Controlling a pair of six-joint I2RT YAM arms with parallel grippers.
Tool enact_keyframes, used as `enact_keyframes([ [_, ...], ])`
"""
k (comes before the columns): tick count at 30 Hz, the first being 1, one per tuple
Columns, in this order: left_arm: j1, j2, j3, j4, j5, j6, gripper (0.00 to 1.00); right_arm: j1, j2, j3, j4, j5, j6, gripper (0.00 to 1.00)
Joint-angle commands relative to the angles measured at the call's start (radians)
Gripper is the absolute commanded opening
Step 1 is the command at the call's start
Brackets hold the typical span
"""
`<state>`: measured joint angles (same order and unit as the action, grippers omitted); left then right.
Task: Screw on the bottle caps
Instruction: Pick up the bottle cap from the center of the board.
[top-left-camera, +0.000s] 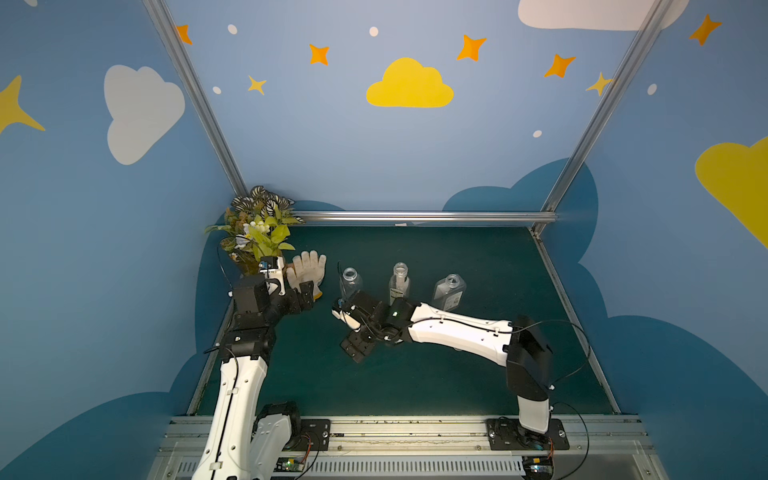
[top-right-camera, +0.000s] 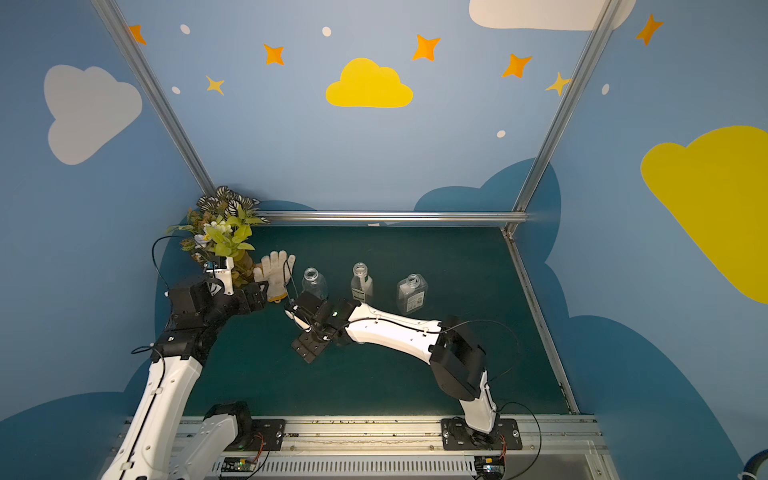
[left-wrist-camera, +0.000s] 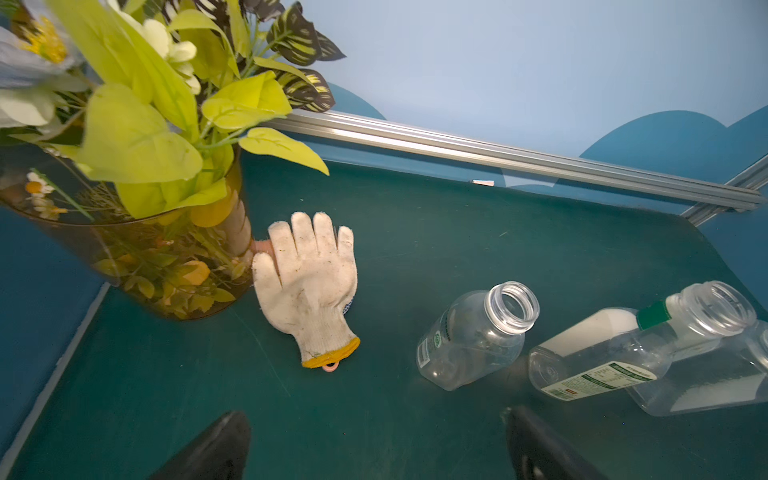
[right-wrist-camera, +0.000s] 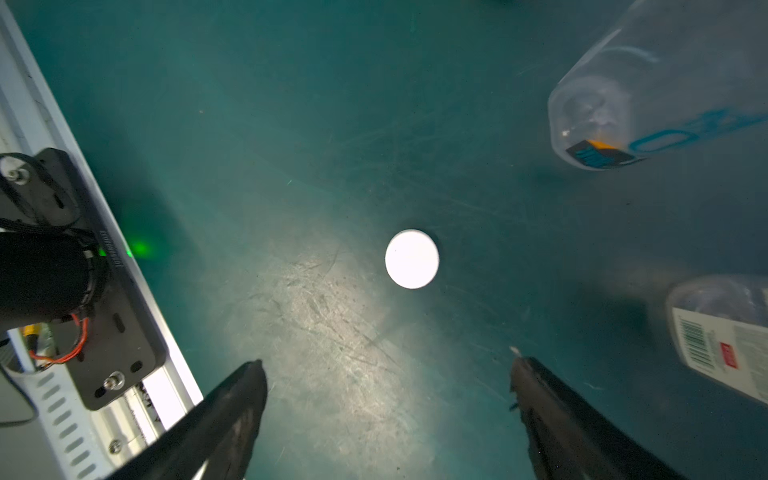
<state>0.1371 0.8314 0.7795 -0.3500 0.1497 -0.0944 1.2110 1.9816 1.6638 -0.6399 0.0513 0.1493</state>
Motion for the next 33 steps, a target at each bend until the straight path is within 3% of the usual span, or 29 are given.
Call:
enact_keyframes([
  [1,0.006,-0.049,-0.006,-0.009,-0.056,0.012,0.99,0.009,0.06,0.068,-0.069,0.044,0.001,0.92],
  [20,0.009,-0.084,-0.025,-0.003,-0.052,0.006,0.99,-0.023,0.308,0.228,-0.086,0.079,0.036,0.68],
  [33,0.01,-0.082,-0.03,0.009,-0.024,0.005,0.99,-0.023,0.365,0.228,-0.086,0.077,0.05,0.61],
])
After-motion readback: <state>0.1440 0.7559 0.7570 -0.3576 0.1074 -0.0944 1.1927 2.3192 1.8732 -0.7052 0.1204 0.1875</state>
